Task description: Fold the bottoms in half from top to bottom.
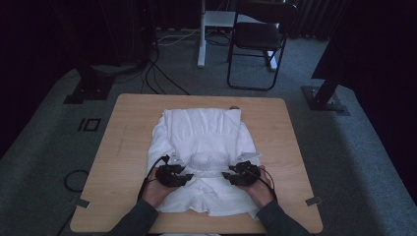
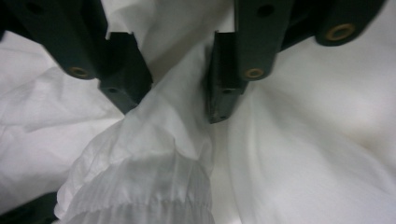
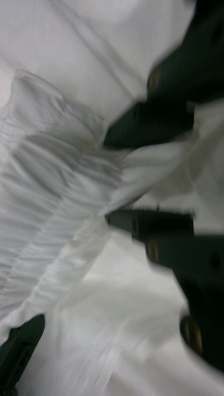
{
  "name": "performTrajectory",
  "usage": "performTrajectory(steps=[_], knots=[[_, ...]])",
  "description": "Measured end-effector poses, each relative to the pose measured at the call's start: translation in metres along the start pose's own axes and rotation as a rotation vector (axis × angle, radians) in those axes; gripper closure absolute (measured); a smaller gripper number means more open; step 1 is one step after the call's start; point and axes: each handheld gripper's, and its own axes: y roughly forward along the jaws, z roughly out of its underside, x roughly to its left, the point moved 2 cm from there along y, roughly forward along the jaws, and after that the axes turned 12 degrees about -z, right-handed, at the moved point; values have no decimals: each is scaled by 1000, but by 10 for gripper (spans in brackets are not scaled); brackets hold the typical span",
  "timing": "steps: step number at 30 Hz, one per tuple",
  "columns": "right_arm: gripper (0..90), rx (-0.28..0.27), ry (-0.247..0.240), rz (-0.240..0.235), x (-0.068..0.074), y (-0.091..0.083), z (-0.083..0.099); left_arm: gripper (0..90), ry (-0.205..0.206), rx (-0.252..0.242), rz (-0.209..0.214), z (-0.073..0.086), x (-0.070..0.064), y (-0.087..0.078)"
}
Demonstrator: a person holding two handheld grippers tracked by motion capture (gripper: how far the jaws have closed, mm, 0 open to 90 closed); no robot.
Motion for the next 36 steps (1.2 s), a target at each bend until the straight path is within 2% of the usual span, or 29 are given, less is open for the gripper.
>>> performTrajectory(steps=[1,2,3,4,5,6,7,8,9,10,11,13,14,15,16,17,18,19,20,21,22,24,26,27,30,31,32,34,36], knots=[[485,-12,-10,-4,0,-6,-2,563,0,0,0,0,0,0],[467,-32,-24,-10,1,-13,-4,545,-20,-43,-2,-6,6,-13],[467,-32,-24,-10,1,-13,-4,528,-20,-43,-2,-6,6,-13],[455,-86,-34,-25,1,-29,-10,526,-41,-82,-24,-14,16,-22],[455,-86,-34,-25,1,-29,-10,541,-41,-82,-24,-14,16,-22],[463,-112,-36,-25,0,-35,-14,541,-60,-95,-37,-20,23,-24],[590,-145,-37,-5,-4,-42,-19,633,-70,-98,-63,-30,32,-23],[590,-145,-37,-5,-4,-42,-19,896,-70,-98,-63,-30,32,-23],[868,-175,-29,21,-13,-47,-27,896,-76,-94,-82,-37,36,-19],[900,-174,-10,63,-26,-42,-37,900,-66,-79,-84,-47,38,-8],[900,-174,-10,63,-26,-42,-37,900,-66,-79,-84,-47,38,-8],[899,-146,3,102,-42,-28,-47,900,-57,-60,-80,-53,36,7],[883,-127,28,95,-52,-15,-51,900,-42,-36,-54,-55,32,22],[883,-127,28,95,-52,-15,-51,900,-42,-36,-54,-55,32,22],[862,-82,53,38,-60,-1,-51,900,-41,-17,-26,-51,26,33],[862,-82,53,38,-60,-1,-51,898,-41,-17,-26,-51,26,33],[860,-71,57,21,-60,3,-49,898,-21,-5,-17,-46,22,39],[860,-65,47,-10,-58,6,-45,891,-21,-5,-17,-46,22,39],[860,-65,47,-10,-58,6,-45,891,-6,-3,-1,-38,18,42],[860,-66,35,-42,-54,6,-39,886,-2,-3,8,-33,15,42],[855,-68,28,-72,-48,1,-31,870,9,-16,22,-25,11,38],[852,-73,21,-85,-45,-2,-28,865,18,-35,27,-19,7,32],[841,-86,-25,-162,-30,-14,-16,831,29,-84,52,-11,0,17],[834,-79,-66,-181,-23,-18,-11,824,36,-90,58,-9,-2,14],[817,-73,-101,-178,-15,-23,-7,815,62,-93,69,0,-11,7],[806,-91,-110,-143,-11,-25,-9,806,66,-95,69,2,-14,6],[790,-102,-107,-136,-10,-25,-11,804,72,-93,69,4,-16,6],[761,-110,-106,-142,-6,-19,-15,799,86,-88,64,8,-19,5],[742,-89,-124,-141,1,-11,-15,790,98,-80,58,12,-21,6]])
